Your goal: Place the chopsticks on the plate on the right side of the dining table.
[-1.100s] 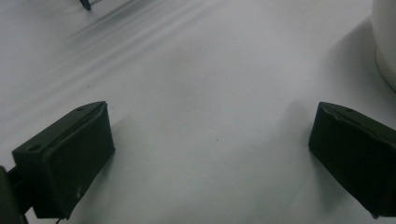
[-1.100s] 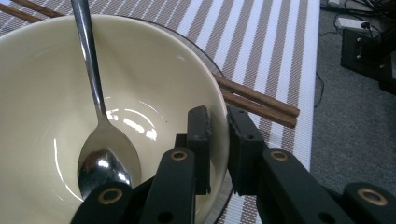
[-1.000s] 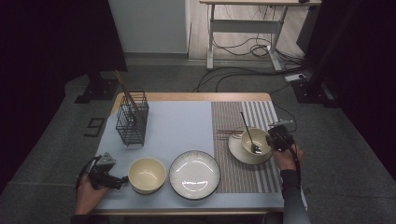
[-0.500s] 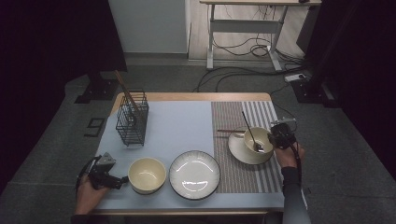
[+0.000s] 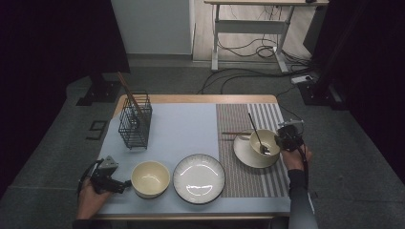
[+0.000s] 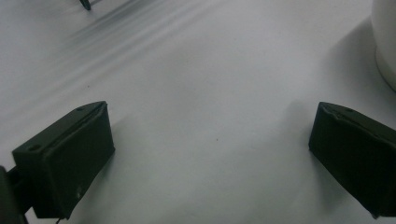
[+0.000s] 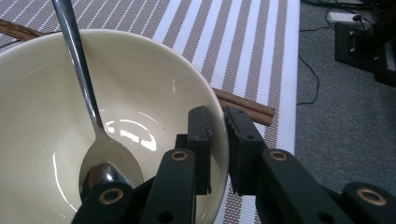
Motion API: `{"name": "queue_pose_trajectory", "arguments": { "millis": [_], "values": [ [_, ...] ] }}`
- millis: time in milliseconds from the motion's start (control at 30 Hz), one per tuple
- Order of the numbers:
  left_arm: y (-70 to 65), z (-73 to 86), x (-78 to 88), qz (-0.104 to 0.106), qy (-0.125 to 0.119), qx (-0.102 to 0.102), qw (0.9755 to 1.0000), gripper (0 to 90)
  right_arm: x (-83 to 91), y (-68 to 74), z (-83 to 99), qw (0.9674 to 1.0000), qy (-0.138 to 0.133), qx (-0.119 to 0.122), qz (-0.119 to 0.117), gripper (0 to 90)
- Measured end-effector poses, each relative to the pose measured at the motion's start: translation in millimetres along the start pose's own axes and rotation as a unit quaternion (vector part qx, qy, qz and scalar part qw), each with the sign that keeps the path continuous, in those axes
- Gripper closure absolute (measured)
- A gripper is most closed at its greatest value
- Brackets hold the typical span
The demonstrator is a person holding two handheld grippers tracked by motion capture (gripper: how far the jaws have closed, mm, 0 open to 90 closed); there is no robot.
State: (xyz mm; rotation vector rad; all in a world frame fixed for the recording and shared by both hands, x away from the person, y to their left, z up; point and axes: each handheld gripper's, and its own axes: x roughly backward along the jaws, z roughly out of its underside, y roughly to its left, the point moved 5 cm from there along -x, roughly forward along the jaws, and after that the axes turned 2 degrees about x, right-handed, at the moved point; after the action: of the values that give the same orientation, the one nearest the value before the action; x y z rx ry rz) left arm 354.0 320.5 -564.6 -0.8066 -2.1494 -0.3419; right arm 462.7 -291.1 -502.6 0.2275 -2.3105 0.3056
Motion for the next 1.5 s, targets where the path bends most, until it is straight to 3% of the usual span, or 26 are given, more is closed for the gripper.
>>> {"name": "queue_pose_trajectory", "arguments": {
  "millis": [567, 900, 1500],
  "values": [
    [0.0, 0.0, 0.0, 0.000, 0.000, 0.000, 1.0000, 0.0, -4.4, -3.5, -4.8, 1.0000, -0.005, -0.001, 0.003, 80.8],
    [0.0, 0.0, 0.0, 0.000, 0.000, 0.000, 1.0000, 0.0, -4.9, -4.0, -4.8, 0.9998, -0.012, -0.010, -0.012, 81.6],
    [0.0, 0.0, 0.0, 0.000, 0.000, 0.000, 1.0000, 0.0, -8.5, 11.2, -12.8, 0.9996, -0.012, 0.010, -0.023, 81.4]
  ]
}}
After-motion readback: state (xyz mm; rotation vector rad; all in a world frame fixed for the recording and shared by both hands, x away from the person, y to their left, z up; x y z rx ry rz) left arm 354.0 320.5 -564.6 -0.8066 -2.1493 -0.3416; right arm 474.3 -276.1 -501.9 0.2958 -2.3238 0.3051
